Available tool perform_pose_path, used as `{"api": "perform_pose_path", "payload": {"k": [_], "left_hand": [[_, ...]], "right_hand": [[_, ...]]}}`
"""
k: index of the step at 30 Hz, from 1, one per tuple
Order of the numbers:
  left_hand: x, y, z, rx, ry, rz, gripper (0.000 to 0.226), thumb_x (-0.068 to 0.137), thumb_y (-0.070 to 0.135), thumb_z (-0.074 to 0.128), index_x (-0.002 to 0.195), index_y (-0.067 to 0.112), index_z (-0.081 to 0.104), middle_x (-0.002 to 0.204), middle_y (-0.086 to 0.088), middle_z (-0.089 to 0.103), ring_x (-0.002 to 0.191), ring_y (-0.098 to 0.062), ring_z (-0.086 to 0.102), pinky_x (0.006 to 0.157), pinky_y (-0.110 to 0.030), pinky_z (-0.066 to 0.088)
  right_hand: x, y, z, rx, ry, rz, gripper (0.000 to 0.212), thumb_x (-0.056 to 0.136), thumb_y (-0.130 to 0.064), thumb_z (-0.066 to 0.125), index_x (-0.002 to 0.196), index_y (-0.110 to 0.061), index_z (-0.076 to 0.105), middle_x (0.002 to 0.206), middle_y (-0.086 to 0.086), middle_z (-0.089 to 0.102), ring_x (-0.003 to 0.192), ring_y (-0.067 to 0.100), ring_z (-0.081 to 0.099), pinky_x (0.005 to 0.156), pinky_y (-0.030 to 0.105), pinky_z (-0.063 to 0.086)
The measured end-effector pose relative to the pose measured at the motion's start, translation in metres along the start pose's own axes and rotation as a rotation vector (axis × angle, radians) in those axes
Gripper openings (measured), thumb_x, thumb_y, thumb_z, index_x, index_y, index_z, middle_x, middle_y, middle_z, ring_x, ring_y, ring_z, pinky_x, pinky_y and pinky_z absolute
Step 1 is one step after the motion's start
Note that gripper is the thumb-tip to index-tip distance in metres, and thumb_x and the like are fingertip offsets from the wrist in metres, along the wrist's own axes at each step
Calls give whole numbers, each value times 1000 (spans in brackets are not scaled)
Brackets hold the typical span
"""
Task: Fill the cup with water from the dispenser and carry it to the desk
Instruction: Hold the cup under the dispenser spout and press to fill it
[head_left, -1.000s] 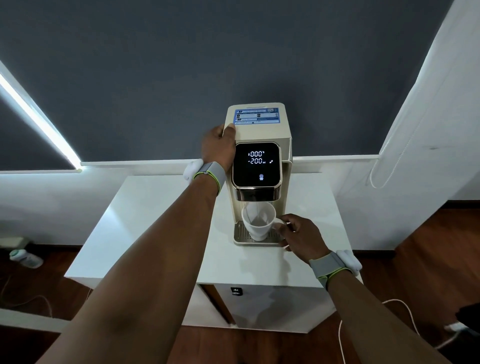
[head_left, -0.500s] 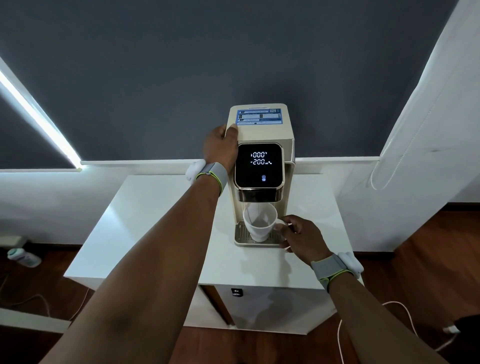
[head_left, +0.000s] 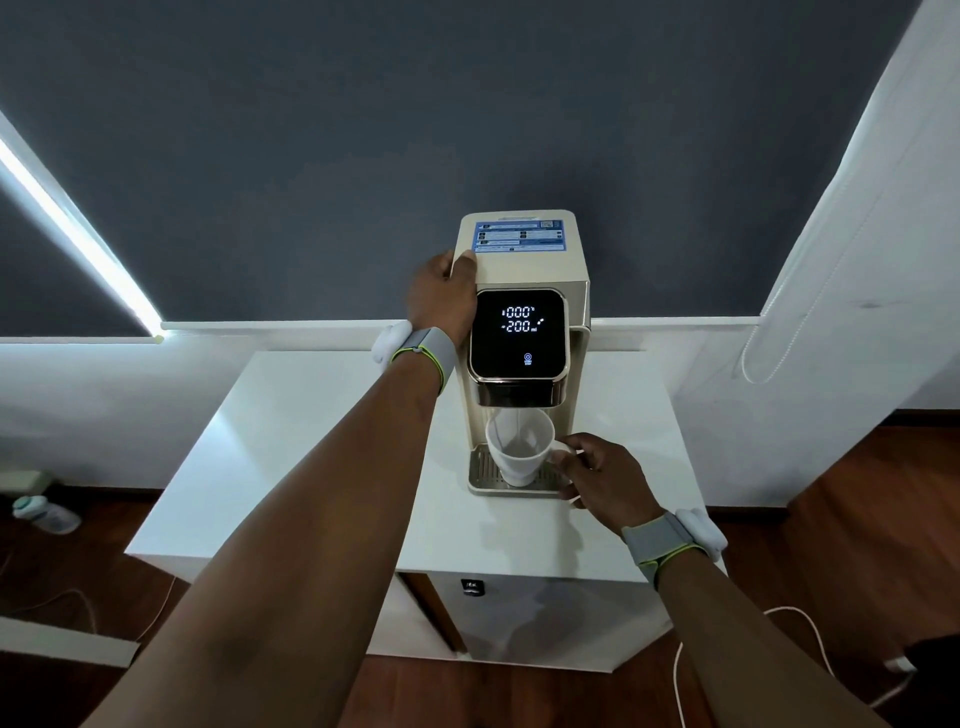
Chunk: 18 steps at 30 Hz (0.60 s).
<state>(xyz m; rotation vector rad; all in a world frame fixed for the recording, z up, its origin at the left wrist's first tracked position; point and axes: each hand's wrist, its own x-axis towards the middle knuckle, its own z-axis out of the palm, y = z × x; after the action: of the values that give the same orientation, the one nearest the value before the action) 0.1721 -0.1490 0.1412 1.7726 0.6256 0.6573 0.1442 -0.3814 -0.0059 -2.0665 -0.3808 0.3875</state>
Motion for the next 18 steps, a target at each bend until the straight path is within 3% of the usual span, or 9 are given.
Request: {"api": "perform_pose_path", "payload": {"k": [9, 13, 16, 18], "left_hand": [[0, -1, 1, 8, 17, -5, 26, 102, 36, 54, 106, 22, 76, 95, 4, 74, 89, -20, 68, 87, -31, 53], [0, 1, 1, 4, 9, -14, 31, 103, 35, 54, 113, 16, 76, 98, 1, 74, 93, -22, 69, 89, -32, 53], [-2, 2, 0, 15, 7, -12, 32, 104, 34, 54, 116, 15, 76, 101, -1, 75, 100, -25, 71, 86, -30, 52], [-3, 3, 0, 16, 10, -12, 32, 104, 34, 54, 117, 14, 76, 111, -6, 78, 105, -28, 71, 94, -35, 55]], "right_hand": [[-2, -2, -2, 7, -6, -10, 9, 96, -32, 65, 95, -28, 73, 76, 9, 80, 74, 28, 78, 81, 52, 63], [-3, -4, -3, -8, -4, -19, 17, 97, -32, 66, 82, -41, 66, 76, 10, 80, 73, 28, 78, 79, 51, 63], [-3, -5, -4, -14, -6, -21, 16, 97, -32, 66, 84, -40, 66, 75, 10, 80, 72, 28, 78, 79, 50, 63], [-3, -4, -4, -12, -9, -19, 9, 97, -32, 67, 90, -36, 70, 75, 10, 80, 71, 27, 78, 78, 50, 63]]}}
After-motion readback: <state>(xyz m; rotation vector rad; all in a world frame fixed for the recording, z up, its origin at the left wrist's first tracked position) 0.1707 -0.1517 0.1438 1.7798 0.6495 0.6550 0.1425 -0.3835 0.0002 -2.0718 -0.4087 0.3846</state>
